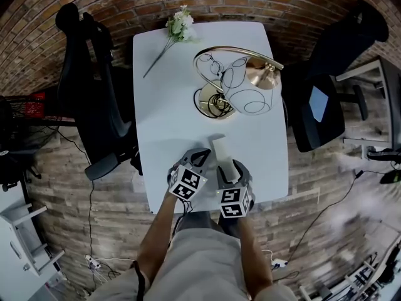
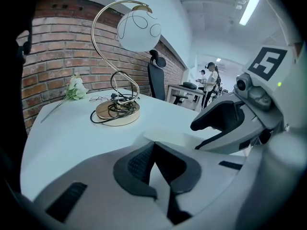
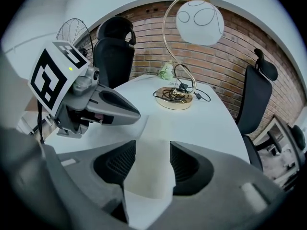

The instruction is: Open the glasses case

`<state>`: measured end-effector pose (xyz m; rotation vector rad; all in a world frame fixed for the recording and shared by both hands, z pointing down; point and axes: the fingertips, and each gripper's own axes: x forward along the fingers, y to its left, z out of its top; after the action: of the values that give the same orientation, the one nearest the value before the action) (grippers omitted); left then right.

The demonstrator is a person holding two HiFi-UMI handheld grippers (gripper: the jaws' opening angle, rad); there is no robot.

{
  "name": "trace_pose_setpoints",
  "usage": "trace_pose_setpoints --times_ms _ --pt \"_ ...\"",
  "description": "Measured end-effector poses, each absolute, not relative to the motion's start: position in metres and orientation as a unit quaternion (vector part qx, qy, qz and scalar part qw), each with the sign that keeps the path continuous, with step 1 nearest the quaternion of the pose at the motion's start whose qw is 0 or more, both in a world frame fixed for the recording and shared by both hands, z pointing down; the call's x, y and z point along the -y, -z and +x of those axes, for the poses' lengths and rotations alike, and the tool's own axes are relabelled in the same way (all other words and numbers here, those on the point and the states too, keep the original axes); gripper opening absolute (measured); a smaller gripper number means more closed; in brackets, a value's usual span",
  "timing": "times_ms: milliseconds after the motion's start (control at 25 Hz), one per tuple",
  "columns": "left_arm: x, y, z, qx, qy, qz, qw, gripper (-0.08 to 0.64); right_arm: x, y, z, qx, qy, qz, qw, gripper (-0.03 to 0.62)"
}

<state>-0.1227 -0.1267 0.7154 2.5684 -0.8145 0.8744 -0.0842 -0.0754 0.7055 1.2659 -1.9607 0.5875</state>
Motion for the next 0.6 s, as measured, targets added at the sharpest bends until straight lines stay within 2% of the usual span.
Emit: trace_pose_setpoints --times_ms 280,600 --pt "0.124 -0.723 -0.121 0.275 -0.320 0.893 0.154 0.002 0.081 -0.717 -0.088 0.757 -0.234 0.488 0.367 0.282" --pt "0.122 -0.727 -0.117 0.269 -0.328 0.893 0.151 0.002 0.081 -0.730 -0.089 0.748 -0.252 0.483 0.378 0.310"
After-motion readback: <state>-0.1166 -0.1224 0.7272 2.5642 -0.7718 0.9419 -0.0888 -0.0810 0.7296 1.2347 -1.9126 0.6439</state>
